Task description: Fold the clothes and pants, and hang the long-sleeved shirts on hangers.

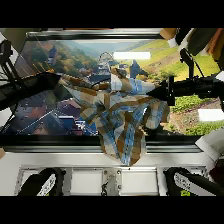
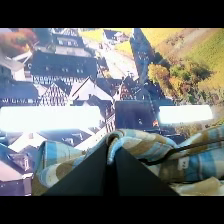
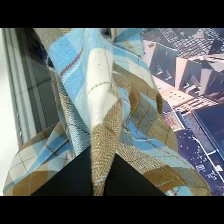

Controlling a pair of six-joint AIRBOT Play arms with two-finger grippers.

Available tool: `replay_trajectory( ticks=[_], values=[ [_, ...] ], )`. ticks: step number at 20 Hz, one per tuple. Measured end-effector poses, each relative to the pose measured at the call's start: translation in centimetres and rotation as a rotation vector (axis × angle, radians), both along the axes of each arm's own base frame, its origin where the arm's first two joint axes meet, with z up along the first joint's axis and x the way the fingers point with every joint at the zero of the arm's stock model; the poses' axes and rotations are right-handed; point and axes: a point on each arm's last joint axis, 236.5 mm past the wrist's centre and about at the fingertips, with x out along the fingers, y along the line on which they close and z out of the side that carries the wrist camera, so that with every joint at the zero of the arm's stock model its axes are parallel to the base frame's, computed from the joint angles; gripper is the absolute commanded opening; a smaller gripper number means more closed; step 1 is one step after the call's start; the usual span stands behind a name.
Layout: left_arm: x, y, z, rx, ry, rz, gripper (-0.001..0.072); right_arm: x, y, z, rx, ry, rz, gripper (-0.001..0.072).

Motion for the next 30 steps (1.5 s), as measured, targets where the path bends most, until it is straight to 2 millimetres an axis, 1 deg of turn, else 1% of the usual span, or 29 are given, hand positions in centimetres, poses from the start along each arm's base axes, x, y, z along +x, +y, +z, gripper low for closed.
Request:
replay_trajectory(
  ticks=[1, 2, 3, 4, 6, 8, 10, 12, 14, 16, 19, 22, 24, 26, 28, 30],
  values=[
    [-0.8, -0.1, 0.5, 0.006, -0.011, -0.006, 0.001, -0.1, 0.5, -0.2, -0.007, -0.001, 0.009, 0.0009],
    [-1.9, -0.4, 0.0, 0.012, 0.003, -0.022, 0.001, -0.2, 1.3, -0.1, -0.001, -0.004, 0.02, 0.0009],
    [-2.5, -0.6, -0.7, 0.012, 0.024, -0.03, 0.001, -0.2, 1.7, 0.3, 0.019, -0.006, 0.021, 0.0009],
    [-3.1, -0.7, -1.7, 0.011, 0.051, -0.039, 0.001, -0.2, 2.2, 0.9, 0.047, -0.012, 0.02, 0.0009],
    [-4.1, -0.8, -4.4, 0.02, 0.116, -0.05, 0.001, 0.0, 2.7, 2.1, 0.088, -0.029, 0.012, 0.0009],
    [-4.9, -0.6, -6.7, 0.034, 0.169, -0.049, 0.001, -0.3, 3.0, 2.7, 0.098, -0.04, 0.015, 0.0009],
    [-5.4, -0.5, -8.2, 0.043, 0.201, -0.05, 0.001, -0.5, 3.0, 2.8, 0.089, -0.038, 0.014, 0.0009],
    [-5.5, -0.3, -8.4, 0.047, 0.204, -0.047, 0.001, -0.9, 2.8, 2.2, 0.057, -0.022, 0.018, 0.0009],
    [-5.1, -0.1, -7.7, 0.055, 0.181, -0.04, 0.001, -1.4, 2.6, 1.1, 0.012, 0.006, 0.025, 0.0009],
    [-4.6, -0.1, -6.0, 0.06, 0.139, -0.036, 0.0009, -1.5, 2.6, 0.2, -0.016, 0.029, 0.015, 0.0009],
    [-4.4, -0.7, -2.6, 0.077, 0.046, -0.049, 0.0009, -0.3, 2.8, -1.0, -0.039, 0.033, -0.045, 0.0009],
    [-5.6, -1.9, 1.2, 0.107, -0.065, -0.074, 0.0009, 1.2, 3.5, -1.7, -0.049, 0.006, -0.106, 0.0009],
    [-6.9, -2.5, 2.9, 0.132, -0.118, -0.086, 0.0009, 2.4, 4.1, -1.0, -0.014, -0.018, -0.155, 0.0009],
    [-8.3, -2.8, 3.8, 0.162, -0.145, -0.097, 0.001, 3.7, 4.6, 0.5, 0.057, -0.036, -0.208, 0.0009],
    [-9.4, -3.1, 3.9, 0.19, -0.144, -0.109, 0.001, 4.5, 5.1, 2.3, 0.139, -0.047, -0.246, 0.0009],
    [-10.0, -3.6, 3.4, 0.209, -0.128, -0.132, 0.0011, 5.0, 5.5, 4.5, 0.23, -0.068, -0.267, 0.0009]
  ],
)
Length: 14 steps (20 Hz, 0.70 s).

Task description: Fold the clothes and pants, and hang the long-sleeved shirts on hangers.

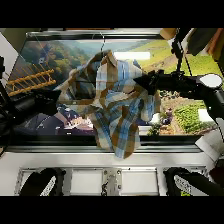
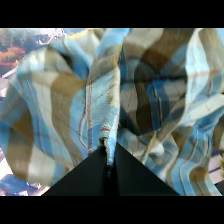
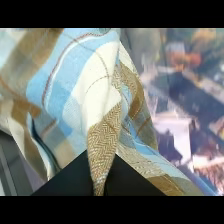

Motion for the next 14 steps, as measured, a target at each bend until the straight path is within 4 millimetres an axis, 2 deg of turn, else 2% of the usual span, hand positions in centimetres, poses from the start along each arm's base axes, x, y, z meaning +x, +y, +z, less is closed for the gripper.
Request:
replay_trajectory(
  ticks=[2, 3, 4, 5, 7, 10, 14],
  values=[
    [-0.1, -0.8, -0.8, 0.017, 0.026, -0.027, 0.0011, 0.2, 0.2, 2.3, 0.074, -0.044, -0.013, 0.0009],
    [0.1, -1.3, -1.2, 0.022, 0.036, -0.037, 0.0059, 0.1, 0.2, 3.4, 0.102, -0.064, -0.018, 0.0009],
    [0.5, -1.6, -1.5, 0.024, 0.04, -0.043, 0.033, 0.0, 0.2, 4.2, 0.121, -0.083, -0.02, 0.001],
    [1.1, -2.0, -1.6, 0.022, 0.041, -0.044, 0.0565, -0.1, 0.1, 5.0, 0.138, -0.1, -0.029, 0.001],
    [2.5, -2.4, -0.9, 0.006, 0.022, -0.033, 0.0567, -0.4, 0.0, 6.3, 0.157, -0.13, -0.036, 0.0012],
    [4.3, -3.0, 1.6, -0.017, -0.028, -0.023, 0.0567, -1.4, 0.1, 7.9, 0.161, -0.187, -0.024, 0.0015],
    [6.0, -3.4, 4.6, -0.039, -0.081, -0.017, 0.0567, -1.8, 0.1, 8.7, 0.155, -0.234, -0.019, 0.0013]
  ],
)
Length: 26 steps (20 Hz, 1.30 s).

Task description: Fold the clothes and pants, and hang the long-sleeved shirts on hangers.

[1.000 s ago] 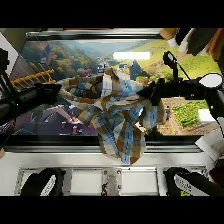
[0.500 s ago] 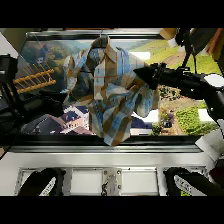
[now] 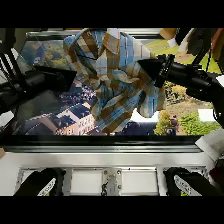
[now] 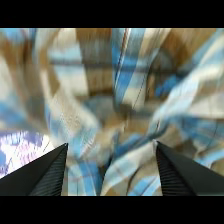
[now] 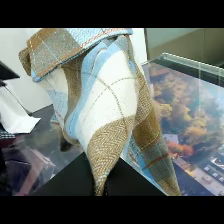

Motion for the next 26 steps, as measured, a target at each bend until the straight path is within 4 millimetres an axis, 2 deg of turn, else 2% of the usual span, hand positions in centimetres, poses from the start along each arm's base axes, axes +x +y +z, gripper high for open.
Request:
replay_trajectory(
  ticks=[1, 2, 3, 4, 5, 7, 9, 11, 13, 16, 18, 20, 22, 26],
  values=[
    [0.3, 0.0, 0.5, -0.001, -0.01, 0.002, 0.0566, 0.0, 0.0, 0.1, -0.001, -0.005, -0.002, 0.0012],
    [0.6, -0.1, 1.0, -0.006, -0.018, 0.004, 0.0524, 0.2, -0.2, 0.2, 0.0, -0.007, -0.018, 0.0011],
    [0.8, -0.2, 1.3, -0.012, -0.021, 0.006, 0.0329, 0.6, -0.6, 0.4, 0.002, -0.012, -0.045, 0.0011],
    [1.0, -0.2, 1.5, -0.015, -0.023, 0.007, 0.0102, 1.3, -1.5, 0.9, 0.005, -0.021, -0.095, 0.001],
    [1.1, -0.2, 1.6, -0.019, -0.021, 0.008, 0.0011, 2.0, -2.5, 1.4, 0.011, -0.029, -0.148, 0.001],
    [1.3, -0.3, 1.5, -0.021, -0.016, 0.01, 0.0011, 3.3, -5.8, 2.9, 0.03, -0.048, -0.283, 0.0009],
    [1.4, -0.3, 1.0, -0.02, -0.003, 0.011, 0.0011, 4.2, -10.4, 4.1, 0.028, -0.06, -0.441, 0.0009],
    [1.4, -0.3, 0.3, -0.019, 0.013, 0.013, 0.0011, 4.5, -16.1, 4.7, 0.0, -0.06, -0.619, 0.001],
    [1.5, -0.4, -0.2, -0.016, 0.023, 0.012, 0.0011, 4.0, -21.9, 5.3, -0.023, -0.057, -0.793, 0.0009],
    [1.5, -0.4, -0.5, -0.015, 0.028, 0.013, 0.0011, 1.6, -30.8, 6.6, -0.032, -0.068, -1.07, 0.0009],
    [1.6, -0.3, -0.5, -0.016, 0.025, 0.015, 0.0011, -0.7, -35.8, 7.9, -0.028, -0.095, -1.233, 0.0009],
    [1.6, -0.3, -0.5, -0.017, 0.025, 0.015, 0.0012, -3.2, -39.8, 9.4, -0.015, -0.125, -1.366, 0.0009],
    [1.6, -0.3, -0.4, -0.017, 0.023, 0.016, 0.0011, -5.6, -42.7, 11.0, 0.0, -0.157, -1.47, 0.0009],
    [1.6, -0.3, -0.4, -0.017, 0.022, 0.016, 0.0011, -9.9, -46.1, 14.5, -0.019, -0.228, -1.627, 0.0009]
  ],
)
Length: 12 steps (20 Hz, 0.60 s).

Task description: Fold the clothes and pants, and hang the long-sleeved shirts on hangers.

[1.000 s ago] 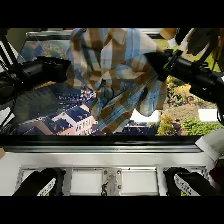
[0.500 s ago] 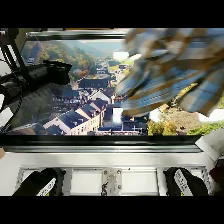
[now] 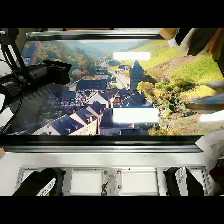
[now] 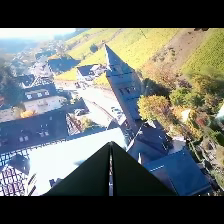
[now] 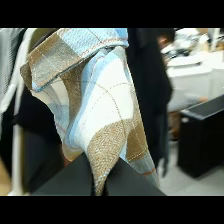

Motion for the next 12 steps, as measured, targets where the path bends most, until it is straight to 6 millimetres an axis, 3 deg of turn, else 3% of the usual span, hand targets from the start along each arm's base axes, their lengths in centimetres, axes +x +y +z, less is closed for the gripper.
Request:
replay_trajectory(
  ticks=[5, 12],
  values=[
    [0.1, 0.0, 0.0, 0.0, 0.0, 0.001, 0.0011, -3.7, -1.9, 3.0, -0.053, 0.007, -0.151, 0.0009],
    [0.2, 0.0, -0.2, 0.001, 0.004, 0.0, 0.0011, -6.1, -3.3, 6.1, -0.128, 0.08, -0.29, 0.0009]
  ],
)
